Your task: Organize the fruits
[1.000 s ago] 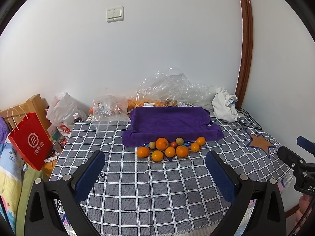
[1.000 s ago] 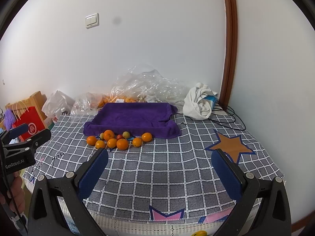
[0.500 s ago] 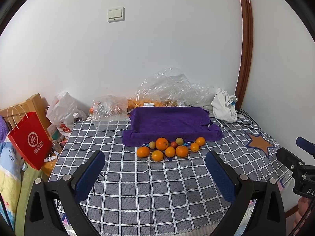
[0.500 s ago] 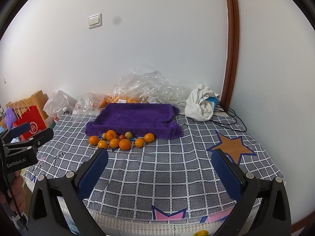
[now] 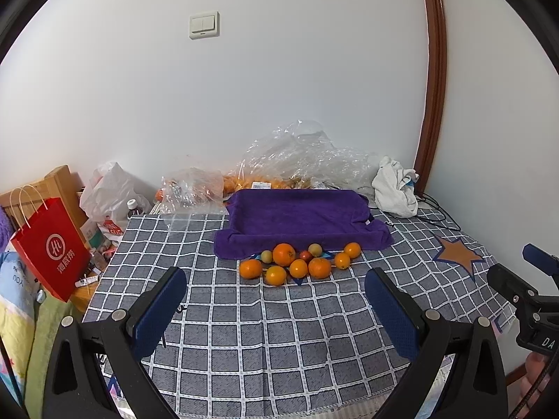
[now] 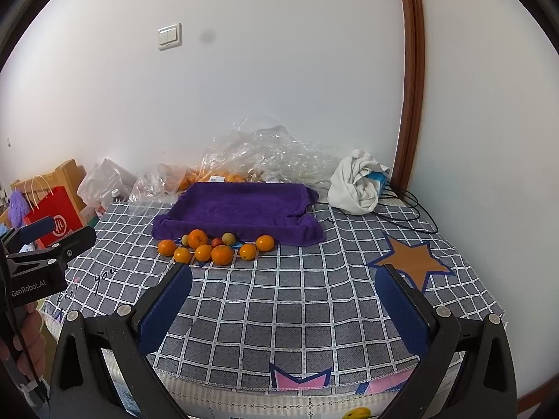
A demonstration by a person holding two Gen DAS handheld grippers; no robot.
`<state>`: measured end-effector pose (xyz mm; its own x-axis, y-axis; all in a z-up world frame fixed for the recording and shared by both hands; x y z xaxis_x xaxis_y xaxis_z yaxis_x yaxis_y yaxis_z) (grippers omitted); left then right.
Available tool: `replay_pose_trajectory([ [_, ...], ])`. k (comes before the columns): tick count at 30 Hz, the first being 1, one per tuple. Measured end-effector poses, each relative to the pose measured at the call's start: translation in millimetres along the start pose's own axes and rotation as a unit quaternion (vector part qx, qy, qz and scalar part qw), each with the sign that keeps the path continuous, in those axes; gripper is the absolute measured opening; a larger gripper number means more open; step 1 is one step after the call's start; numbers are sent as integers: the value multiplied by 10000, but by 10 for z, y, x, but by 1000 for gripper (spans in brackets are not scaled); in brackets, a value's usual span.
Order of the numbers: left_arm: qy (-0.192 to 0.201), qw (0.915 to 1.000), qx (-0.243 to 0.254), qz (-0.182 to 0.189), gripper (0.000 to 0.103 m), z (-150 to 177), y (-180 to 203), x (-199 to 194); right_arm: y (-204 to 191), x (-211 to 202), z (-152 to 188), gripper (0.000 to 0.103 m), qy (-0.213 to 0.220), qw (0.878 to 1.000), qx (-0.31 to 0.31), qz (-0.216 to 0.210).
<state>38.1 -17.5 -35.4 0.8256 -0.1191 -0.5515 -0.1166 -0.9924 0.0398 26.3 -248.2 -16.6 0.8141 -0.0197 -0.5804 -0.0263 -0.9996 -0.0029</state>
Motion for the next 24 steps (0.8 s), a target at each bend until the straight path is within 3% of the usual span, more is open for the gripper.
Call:
replay_pose_trajectory([
  [16,-22,10000,16,26,103,-20,-65,145,-40,131,18,103,-8,10000,-45,-42],
  [24,-264,9994,-202,-62,103,79,-261,447,-54,538,112,103,-290,9995,-76,-86],
])
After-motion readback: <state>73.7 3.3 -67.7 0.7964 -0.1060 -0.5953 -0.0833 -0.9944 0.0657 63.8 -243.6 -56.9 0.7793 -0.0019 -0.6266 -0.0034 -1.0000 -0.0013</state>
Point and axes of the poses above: each gripper's, at about its wrist camera, not at the fingertips, and x roughly the way its jaws point, y to its right, z to its underside, the point moved 7 cm from there along x, roughly the way its jaws point, and after that the axes turned 4 degrees about z, right-handed, at the moved point
